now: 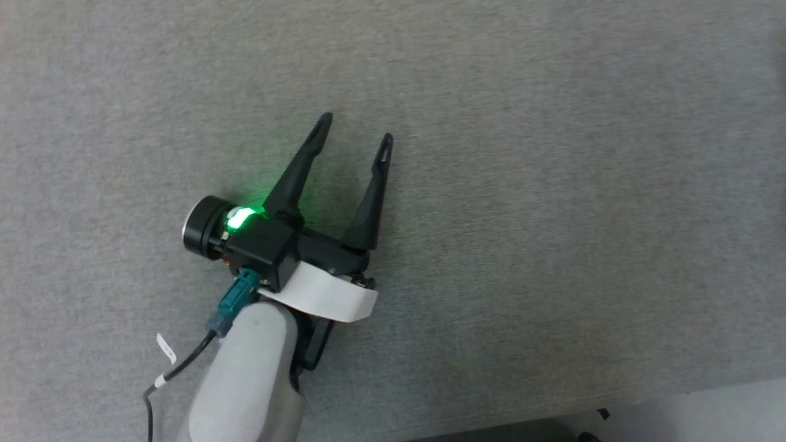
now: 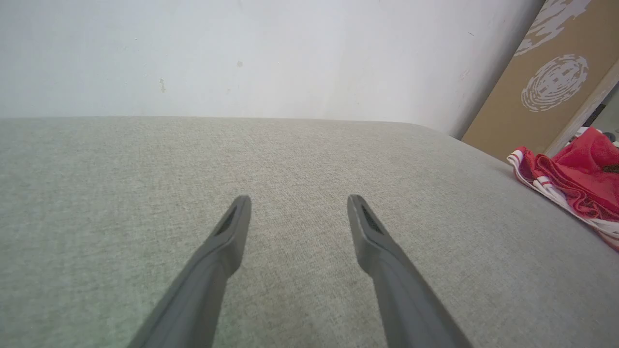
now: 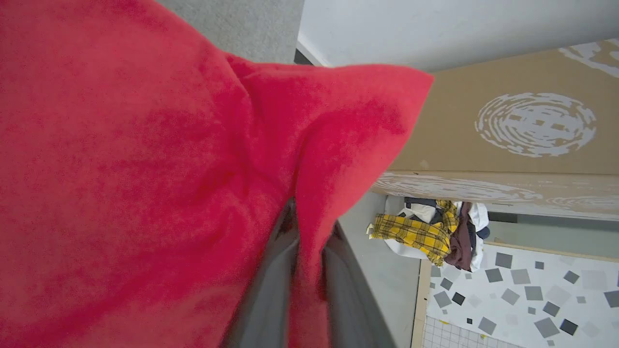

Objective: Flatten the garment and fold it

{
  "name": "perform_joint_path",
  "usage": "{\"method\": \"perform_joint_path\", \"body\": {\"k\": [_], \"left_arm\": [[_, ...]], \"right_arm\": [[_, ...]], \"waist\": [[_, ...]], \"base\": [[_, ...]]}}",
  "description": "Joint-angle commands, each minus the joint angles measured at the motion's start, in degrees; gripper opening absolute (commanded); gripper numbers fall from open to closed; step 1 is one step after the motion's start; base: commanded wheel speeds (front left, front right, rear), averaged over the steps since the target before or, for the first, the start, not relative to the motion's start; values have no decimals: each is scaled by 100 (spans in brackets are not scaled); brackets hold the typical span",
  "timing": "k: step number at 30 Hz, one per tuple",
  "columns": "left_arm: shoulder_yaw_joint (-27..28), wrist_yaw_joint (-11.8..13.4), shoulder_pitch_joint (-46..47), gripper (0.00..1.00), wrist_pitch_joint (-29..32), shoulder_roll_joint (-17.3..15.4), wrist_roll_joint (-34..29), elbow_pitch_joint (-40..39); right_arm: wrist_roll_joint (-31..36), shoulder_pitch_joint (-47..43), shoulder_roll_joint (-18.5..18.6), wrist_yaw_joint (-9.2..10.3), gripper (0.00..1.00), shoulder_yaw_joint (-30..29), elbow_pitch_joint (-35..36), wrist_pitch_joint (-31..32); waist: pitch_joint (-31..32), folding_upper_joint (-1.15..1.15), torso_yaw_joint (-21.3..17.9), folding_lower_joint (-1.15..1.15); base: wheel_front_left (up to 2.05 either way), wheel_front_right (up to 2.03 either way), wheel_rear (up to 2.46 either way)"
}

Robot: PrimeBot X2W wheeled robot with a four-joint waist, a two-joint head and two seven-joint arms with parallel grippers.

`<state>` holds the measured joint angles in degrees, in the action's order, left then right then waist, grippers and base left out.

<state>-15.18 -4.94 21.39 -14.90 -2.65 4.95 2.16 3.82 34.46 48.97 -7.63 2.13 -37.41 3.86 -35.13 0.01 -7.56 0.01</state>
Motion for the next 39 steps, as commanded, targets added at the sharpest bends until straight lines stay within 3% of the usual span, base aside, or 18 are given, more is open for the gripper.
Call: {"method": "perform_joint_path", "body": {"k": [1, 8, 15, 27, 39], "left_arm": [[49, -24, 7, 100, -10, -36, -22, 65], [145, 9, -151, 100, -10, -30, 117, 133], [337, 82, -558, 100, -10, -26, 281, 184], [935, 420, -1445, 100, -10, -24, 412, 256], [1220, 775, -1991, 100, -10, -23, 397, 130]], "right_arm": [[70, 116, -49, 14, 100, -67, -58, -59], [374, 284, -292, 14, 100, -426, -389, -305], [298, 438, -681, 14, 100, -530, -90, -718], [-664, -369, -2226, 14, 100, -848, 1553, -1136], [-810, -2217, -3835, 14, 100, -882, 3421, -1249]], "waist": [[-75, -1, 144, -1], [463, -1, 150, -1], [1511, -1, 136, -1], [2887, -1, 465, -1], [3211, -1, 833, -1]], "base": [[0, 0, 0], [0, 0, 0], [0, 0, 0], [0, 0, 0], [0, 0, 0]]}}
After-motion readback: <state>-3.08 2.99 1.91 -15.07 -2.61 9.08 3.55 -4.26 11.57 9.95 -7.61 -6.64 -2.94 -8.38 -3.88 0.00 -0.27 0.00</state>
